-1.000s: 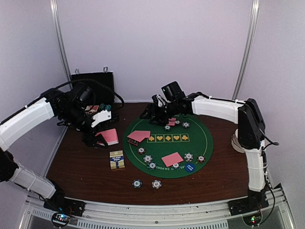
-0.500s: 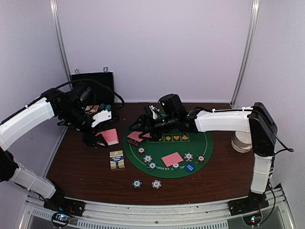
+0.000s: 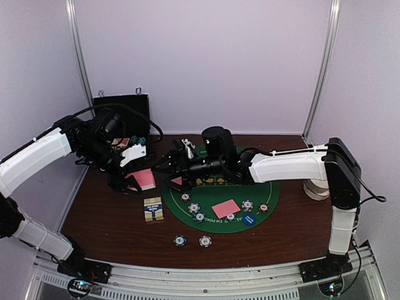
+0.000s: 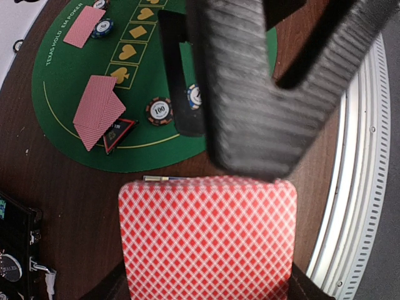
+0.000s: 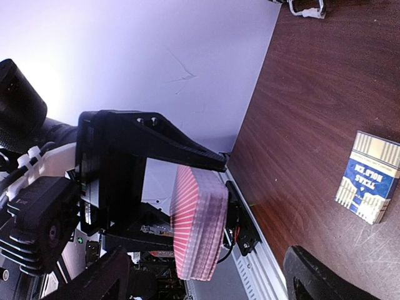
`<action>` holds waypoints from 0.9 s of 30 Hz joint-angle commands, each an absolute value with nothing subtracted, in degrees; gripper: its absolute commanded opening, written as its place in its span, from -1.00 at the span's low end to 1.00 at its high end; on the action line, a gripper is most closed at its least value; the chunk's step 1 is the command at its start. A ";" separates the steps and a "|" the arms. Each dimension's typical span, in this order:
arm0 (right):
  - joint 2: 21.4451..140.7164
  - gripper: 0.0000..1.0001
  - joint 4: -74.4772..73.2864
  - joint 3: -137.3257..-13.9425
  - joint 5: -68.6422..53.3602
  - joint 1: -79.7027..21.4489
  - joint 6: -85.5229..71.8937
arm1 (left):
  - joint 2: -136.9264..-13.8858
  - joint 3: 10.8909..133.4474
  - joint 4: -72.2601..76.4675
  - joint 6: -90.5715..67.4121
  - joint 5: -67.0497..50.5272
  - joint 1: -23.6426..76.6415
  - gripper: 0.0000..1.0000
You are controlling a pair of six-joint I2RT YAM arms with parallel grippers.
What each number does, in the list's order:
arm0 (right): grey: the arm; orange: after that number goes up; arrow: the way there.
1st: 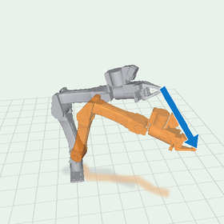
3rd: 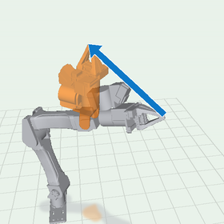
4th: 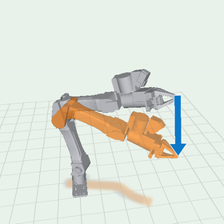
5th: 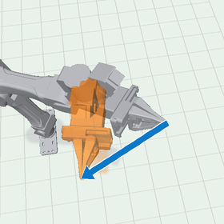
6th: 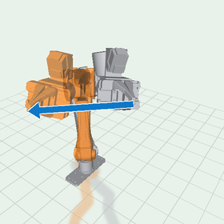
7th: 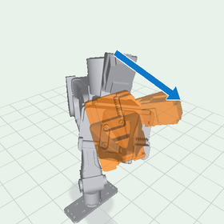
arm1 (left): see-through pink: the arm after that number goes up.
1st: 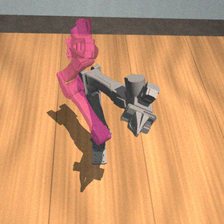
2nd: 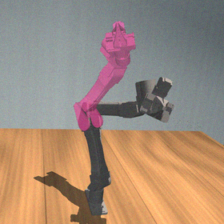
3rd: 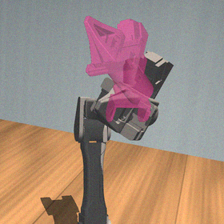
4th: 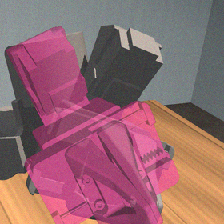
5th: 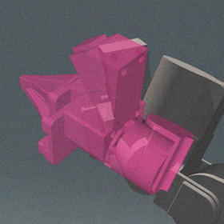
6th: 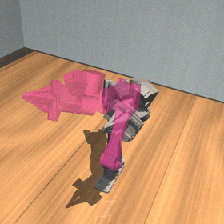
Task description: Distribute texas hold em gaming equipment
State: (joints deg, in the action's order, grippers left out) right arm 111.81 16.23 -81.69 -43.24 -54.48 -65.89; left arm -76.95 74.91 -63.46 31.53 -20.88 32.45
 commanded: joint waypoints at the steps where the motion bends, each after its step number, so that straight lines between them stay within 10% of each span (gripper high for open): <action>1: 113.44 0.78 19.17 -84.84 -45.25 -55.55 -67.30 | -77.01 76.99 -61.72 31.11 -22.53 32.26 -1.00; 27: 125.11 0.56 13.39 -99.20 -49.07 -58.29 -68.66 | -76.76 77.70 -61.74 31.16 -22.98 32.26 -1.00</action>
